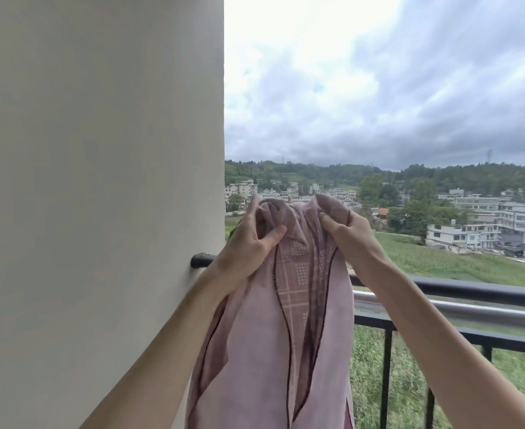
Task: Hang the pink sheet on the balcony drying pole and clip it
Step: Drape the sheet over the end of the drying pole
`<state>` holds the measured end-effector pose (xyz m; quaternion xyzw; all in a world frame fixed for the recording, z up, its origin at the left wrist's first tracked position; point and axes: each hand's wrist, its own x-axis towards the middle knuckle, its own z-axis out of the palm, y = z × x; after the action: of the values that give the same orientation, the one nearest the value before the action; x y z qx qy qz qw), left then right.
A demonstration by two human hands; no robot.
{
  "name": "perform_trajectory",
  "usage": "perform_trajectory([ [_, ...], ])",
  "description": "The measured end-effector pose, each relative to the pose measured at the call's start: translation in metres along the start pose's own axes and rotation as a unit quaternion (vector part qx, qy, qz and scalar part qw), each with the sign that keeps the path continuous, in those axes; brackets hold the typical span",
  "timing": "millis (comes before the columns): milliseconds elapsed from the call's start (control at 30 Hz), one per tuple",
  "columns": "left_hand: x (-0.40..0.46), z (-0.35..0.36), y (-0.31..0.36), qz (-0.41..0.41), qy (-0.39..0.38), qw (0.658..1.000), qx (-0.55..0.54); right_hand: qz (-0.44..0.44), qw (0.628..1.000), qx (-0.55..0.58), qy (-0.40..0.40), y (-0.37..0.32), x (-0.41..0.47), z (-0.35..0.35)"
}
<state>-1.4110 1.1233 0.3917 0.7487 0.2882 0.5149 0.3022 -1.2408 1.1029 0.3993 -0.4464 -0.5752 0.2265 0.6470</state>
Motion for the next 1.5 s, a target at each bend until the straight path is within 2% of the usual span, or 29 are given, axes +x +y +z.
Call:
perform_trajectory([
  [67,0.0,0.008,-0.014,0.003,-0.038,0.985,0.17,0.031,0.978,-0.205,-0.034,0.008,-0.005,-0.007],
  [133,-0.007,0.007,-0.025,-0.021,-0.069,0.954,0.291,0.081,0.924,-0.36,-0.097,0.021,-0.015,-0.011],
  [167,-0.01,0.004,-0.027,-0.024,-0.068,0.944,0.321,0.08,0.907,-0.402,-0.096,0.027,-0.019,-0.011],
  [233,-0.015,-0.008,-0.027,-0.011,-0.035,0.936,0.349,0.023,0.906,-0.421,-0.036,0.033,-0.025,-0.009],
  [300,-0.016,-0.022,-0.024,0.01,0.0,0.934,0.358,-0.084,0.908,-0.41,0.008,0.03,-0.031,0.002],
  [367,-0.017,-0.031,-0.029,0.014,0.016,0.941,0.338,-0.179,0.888,-0.423,-0.03,0.022,-0.037,0.019],
  [400,-0.018,-0.033,-0.036,0.01,0.014,0.946,0.324,-0.198,0.874,-0.439,-0.067,0.018,-0.041,0.029],
  [500,-0.028,-0.038,-0.064,-0.023,0.0,0.968,0.25,-0.17,0.818,-0.528,-0.15,0.025,-0.047,0.054],
  [567,-0.032,-0.045,-0.082,-0.048,0.006,0.983,0.176,-0.182,0.779,-0.584,-0.136,0.039,-0.048,0.061],
  [600,-0.034,-0.047,-0.088,-0.056,0.009,0.987,0.149,-0.199,0.776,-0.588,-0.112,0.045,-0.048,0.062],
  [700,-0.036,-0.047,-0.093,-0.06,-0.013,0.993,0.104,-0.242,0.785,-0.568,-0.043,0.057,-0.046,0.062],
  [800,-0.027,-0.036,-0.092,-0.075,-0.057,0.992,0.088,-0.259,0.788,-0.559,-0.009,0.063,-0.045,0.063],
  [867,-0.02,-0.026,-0.096,-0.087,-0.059,0.993,0.061,-0.27,0.795,-0.543,0.003,0.066,-0.046,0.061],
  [1000,-0.028,-0.013,-0.113,-0.083,-0.022,0.996,-0.016,-0.289,0.811,-0.508,0.019,0.081,-0.063,0.053],
  [1167,-0.095,0.004,-0.143,-0.08,0.06,0.99,-0.097,-0.284,0.834,-0.473,0.002,0.128,-0.123,0.034],
  [1267,-0.138,0.021,-0.156,-0.084,0.031,0.993,-0.08,-0.236,0.888,-0.395,0.011,0.159,-0.151,0.024],
  [1367,-0.149,0.038,-0.157,-0.098,-0.056,0.99,-0.078,-0.16,0.938,-0.299,0.071,0.17,-0.16,0.018],
  [1433,-0.152,0.047,-0.164,-0.148,-0.078,0.984,-0.064,-0.05,0.973,-0.21,0.076,0.171,-0.164,0.02],
  [1500,-0.157,0.057,-0.173,-0.231,-0.061,0.971,-0.023,0.048,0.991,-0.108,0.059,0.175,-0.167,0.022],
])
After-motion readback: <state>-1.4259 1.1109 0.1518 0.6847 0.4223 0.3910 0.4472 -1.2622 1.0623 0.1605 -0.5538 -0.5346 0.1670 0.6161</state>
